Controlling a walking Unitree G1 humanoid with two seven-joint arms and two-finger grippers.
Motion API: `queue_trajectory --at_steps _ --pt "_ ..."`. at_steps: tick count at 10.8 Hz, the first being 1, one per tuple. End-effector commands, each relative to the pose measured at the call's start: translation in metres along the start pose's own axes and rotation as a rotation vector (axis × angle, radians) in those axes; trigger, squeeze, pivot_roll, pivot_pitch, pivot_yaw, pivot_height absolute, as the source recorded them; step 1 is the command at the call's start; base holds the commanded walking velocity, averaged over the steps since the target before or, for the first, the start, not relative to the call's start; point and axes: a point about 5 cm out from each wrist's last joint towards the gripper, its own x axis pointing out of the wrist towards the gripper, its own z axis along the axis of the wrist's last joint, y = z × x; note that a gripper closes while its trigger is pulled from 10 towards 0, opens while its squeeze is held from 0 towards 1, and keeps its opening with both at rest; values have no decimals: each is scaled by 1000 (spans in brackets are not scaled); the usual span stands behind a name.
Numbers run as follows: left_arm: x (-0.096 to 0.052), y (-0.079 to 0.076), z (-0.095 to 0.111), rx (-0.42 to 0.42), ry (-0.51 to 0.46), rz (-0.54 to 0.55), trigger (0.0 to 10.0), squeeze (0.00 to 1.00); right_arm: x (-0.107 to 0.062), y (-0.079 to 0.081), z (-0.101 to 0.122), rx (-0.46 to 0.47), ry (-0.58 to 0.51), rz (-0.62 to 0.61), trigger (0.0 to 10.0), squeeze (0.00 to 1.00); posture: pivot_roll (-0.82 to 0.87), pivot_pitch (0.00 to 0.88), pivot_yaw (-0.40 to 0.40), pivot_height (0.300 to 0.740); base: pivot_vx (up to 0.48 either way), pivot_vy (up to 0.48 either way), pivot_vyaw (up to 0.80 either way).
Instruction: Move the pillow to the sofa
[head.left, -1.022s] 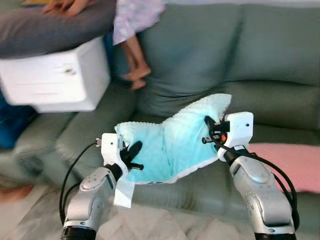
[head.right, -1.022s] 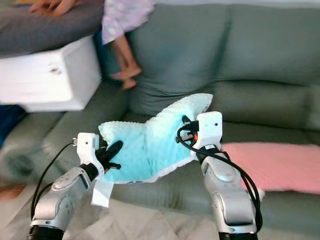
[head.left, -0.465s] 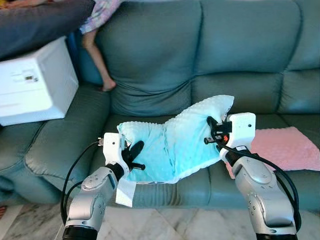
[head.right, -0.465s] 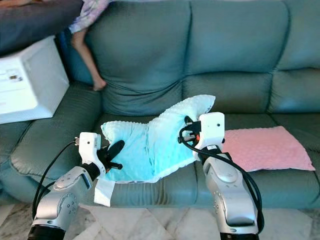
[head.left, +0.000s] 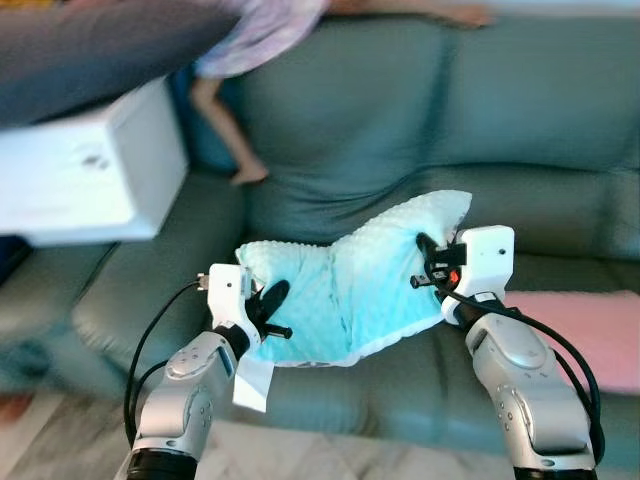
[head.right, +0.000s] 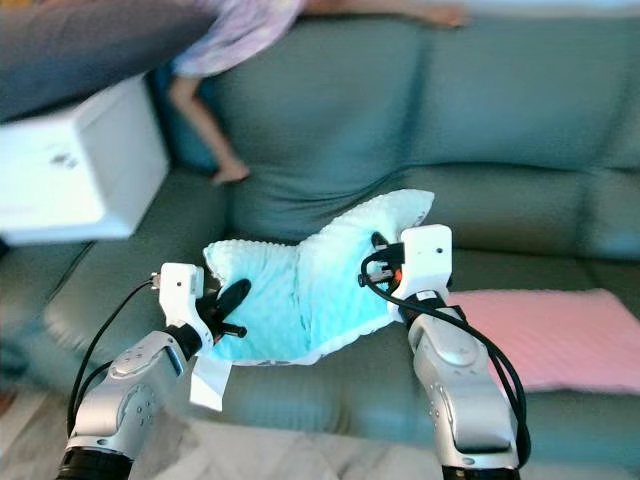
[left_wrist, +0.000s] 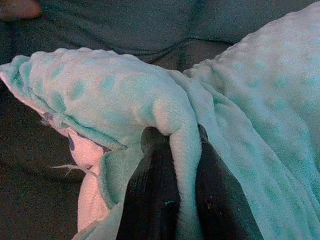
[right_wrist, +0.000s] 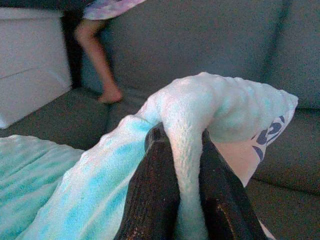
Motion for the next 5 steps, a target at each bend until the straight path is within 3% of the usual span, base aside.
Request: queue_trajectory --at_steps 1,5 --pt "-1 1 0 9 6 -3 10000 0 1 4 7 -3 -32 13 10000 0 -254 35 45 740 0 0 0" --pt "-2 0 -2 25 9 -3 10000 0 1 6 4 1 -29 -1 10000 0 -243 51 48 740 0 0 0"
